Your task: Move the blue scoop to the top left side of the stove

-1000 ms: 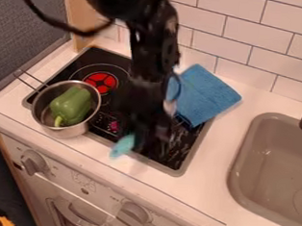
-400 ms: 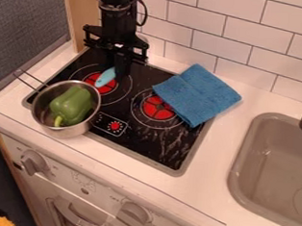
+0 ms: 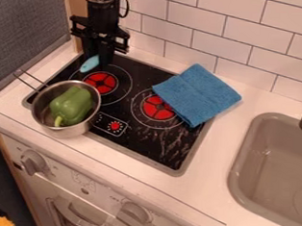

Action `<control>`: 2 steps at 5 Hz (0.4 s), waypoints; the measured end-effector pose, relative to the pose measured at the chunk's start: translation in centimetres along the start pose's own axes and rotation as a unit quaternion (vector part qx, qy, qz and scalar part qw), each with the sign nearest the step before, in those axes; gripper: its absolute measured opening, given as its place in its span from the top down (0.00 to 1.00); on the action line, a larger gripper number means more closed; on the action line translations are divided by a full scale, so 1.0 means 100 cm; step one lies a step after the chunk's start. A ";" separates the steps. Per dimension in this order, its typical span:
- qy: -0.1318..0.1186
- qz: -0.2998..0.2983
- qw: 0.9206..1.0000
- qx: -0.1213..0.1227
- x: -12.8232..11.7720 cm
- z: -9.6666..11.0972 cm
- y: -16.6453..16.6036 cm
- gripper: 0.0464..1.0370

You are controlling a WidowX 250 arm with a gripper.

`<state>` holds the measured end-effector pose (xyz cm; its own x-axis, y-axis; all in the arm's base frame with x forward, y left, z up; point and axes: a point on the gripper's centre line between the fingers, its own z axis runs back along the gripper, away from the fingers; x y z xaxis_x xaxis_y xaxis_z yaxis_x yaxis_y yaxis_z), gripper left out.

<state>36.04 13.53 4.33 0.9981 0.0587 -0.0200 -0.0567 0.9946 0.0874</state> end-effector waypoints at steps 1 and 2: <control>-0.006 -0.003 1.000 0.017 0.012 -0.003 0.008 0.67; -0.004 -0.004 1.000 0.016 0.012 -0.005 0.014 0.36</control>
<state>37.19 15.04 3.90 0.9986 0.0505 -0.0129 -0.0486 0.9916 0.1198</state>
